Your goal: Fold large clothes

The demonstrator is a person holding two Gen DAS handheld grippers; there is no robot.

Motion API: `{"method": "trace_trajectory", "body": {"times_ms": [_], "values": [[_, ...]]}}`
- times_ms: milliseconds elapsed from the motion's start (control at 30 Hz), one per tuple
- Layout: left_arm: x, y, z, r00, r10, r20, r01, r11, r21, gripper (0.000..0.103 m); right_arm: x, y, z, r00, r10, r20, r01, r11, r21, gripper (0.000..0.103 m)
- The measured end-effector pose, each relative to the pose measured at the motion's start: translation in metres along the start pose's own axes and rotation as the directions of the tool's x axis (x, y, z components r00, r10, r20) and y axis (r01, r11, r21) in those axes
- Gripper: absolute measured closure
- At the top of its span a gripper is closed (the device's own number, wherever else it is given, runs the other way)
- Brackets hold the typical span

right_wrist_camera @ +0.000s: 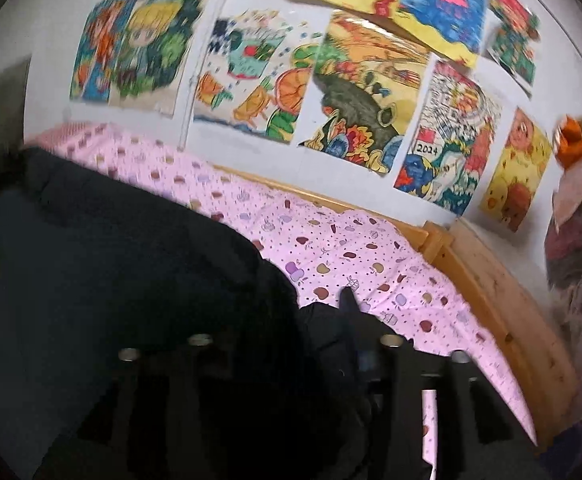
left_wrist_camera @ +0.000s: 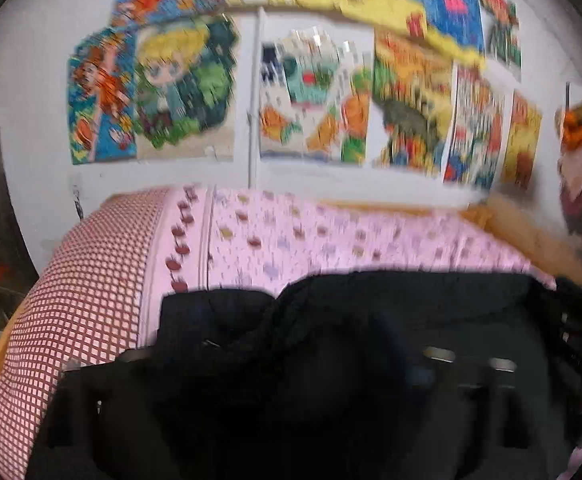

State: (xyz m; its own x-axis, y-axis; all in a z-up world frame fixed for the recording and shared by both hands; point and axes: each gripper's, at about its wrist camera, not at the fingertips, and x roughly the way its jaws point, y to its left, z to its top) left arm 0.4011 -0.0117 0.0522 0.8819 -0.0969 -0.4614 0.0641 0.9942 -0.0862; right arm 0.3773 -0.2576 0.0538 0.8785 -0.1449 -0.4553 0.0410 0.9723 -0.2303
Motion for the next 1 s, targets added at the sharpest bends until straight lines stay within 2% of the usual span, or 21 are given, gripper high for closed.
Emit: {"method": "trace_trajectory", "body": {"times_ms": [33, 67, 133, 200, 267, 500, 667, 900, 1000], "values": [[-0.009, 0.002, 0.000, 0.999, -0.019, 0.039, 0.020, 1.000, -0.024, 0.006, -0.004, -0.004, -0.001, 1.000, 0.003, 0.013, -0.003, 1.000, 0.014, 0.046], [-0.013, 0.004, 0.001, 0.998, -0.039, 0.047, 0.041, 0.999, -0.036, 0.005, -0.009, -0.009, -0.001, 1.000, 0.006, 0.027, -0.007, 1.000, 0.027, 0.043], [-0.019, 0.005, 0.002, 0.996, -0.081, 0.033, 0.083, 0.995, -0.063, 0.003, -0.018, -0.014, -0.003, 0.999, 0.013, 0.044, -0.015, 0.999, 0.041, 0.038], [-0.022, 0.003, -0.002, 0.995, -0.101, 0.019, 0.102, 0.992, -0.072, 0.002, -0.030, -0.018, -0.007, 0.997, 0.037, 0.069, -0.042, 0.996, 0.073, 0.026], [-0.026, -0.003, -0.008, 0.993, -0.117, 0.011, 0.117, 0.992, -0.045, 0.002, -0.039, -0.019, -0.011, 0.994, 0.071, 0.078, -0.078, 0.992, 0.097, 0.020], [-0.031, -0.029, -0.035, 0.989, -0.140, -0.057, 0.145, 0.983, 0.108, 0.002, -0.046, 0.003, -0.029, 0.982, 0.187, 0.034, -0.189, 0.979, 0.073, 0.020], [-0.022, -0.040, -0.047, 0.993, -0.090, -0.071, 0.102, 0.975, 0.198, 0.002, -0.042, 0.022, -0.034, 0.976, 0.219, 0.017, -0.219, 0.975, 0.035, 0.020], [-0.004, -0.036, -0.045, 0.994, -0.083, -0.078, 0.095, 0.981, 0.170, 0.002, -0.025, 0.048, -0.033, 0.983, 0.182, -0.015, -0.182, 0.982, -0.056, 0.020], [0.009, -0.033, -0.042, 0.994, -0.073, -0.087, 0.085, 0.987, 0.135, 0.002, -0.014, 0.049, -0.027, 0.984, 0.175, -0.039, -0.177, 0.984, -0.037, 0.016]]}}
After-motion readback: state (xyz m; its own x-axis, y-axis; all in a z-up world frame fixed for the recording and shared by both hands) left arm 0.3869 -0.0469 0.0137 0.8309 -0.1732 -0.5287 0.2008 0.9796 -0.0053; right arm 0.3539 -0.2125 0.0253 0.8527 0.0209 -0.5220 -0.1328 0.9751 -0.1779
